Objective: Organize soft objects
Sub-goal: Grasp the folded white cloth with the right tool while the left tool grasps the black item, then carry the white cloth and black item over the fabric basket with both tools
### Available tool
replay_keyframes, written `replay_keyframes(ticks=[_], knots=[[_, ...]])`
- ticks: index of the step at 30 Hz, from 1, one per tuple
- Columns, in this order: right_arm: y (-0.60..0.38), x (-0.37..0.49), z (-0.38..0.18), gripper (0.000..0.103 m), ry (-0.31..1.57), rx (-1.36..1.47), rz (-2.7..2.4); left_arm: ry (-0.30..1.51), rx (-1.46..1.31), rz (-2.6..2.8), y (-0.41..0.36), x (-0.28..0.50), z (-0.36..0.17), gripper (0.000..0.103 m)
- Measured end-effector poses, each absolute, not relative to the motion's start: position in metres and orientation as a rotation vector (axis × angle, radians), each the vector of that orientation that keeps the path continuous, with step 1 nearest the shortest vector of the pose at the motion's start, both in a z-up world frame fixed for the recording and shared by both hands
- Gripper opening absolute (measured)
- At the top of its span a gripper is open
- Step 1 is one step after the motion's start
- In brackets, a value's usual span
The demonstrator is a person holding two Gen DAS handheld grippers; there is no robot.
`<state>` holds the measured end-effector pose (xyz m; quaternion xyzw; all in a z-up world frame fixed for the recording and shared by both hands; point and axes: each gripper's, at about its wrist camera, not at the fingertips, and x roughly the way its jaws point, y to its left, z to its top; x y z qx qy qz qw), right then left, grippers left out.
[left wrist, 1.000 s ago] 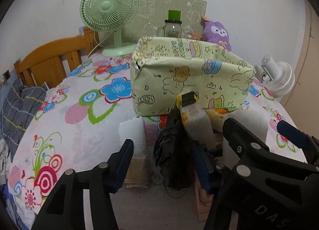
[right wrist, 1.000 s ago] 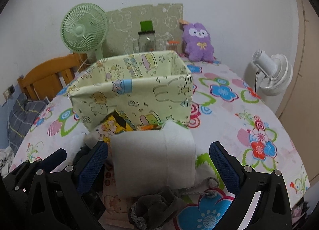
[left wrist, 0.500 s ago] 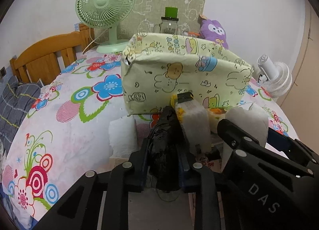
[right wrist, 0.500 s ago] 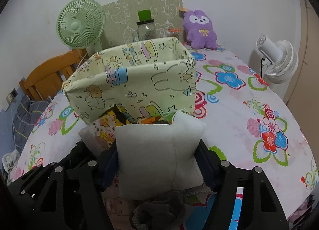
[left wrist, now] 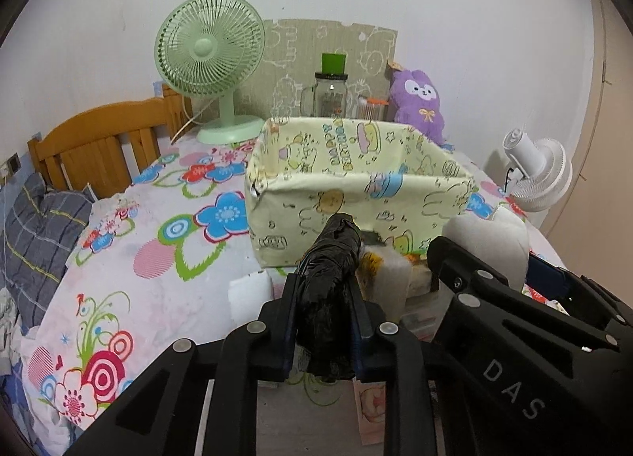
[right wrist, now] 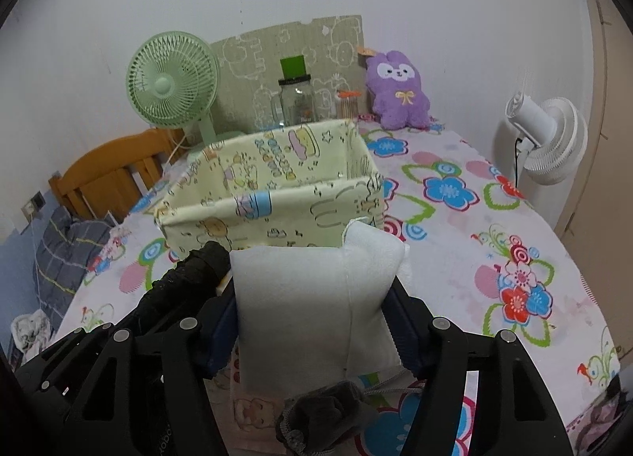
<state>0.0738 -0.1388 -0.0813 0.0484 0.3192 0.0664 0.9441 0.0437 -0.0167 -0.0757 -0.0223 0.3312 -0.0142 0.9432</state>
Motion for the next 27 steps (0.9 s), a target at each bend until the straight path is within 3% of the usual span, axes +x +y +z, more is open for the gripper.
replay_keyframes(ticks=[27], knots=[[-0.141, 0.06, -0.008, 0.069, 0.518, 0.097, 0.137, 0.555, -0.006, -0.044, -0.028, 0.036, -0.005, 0.02]])
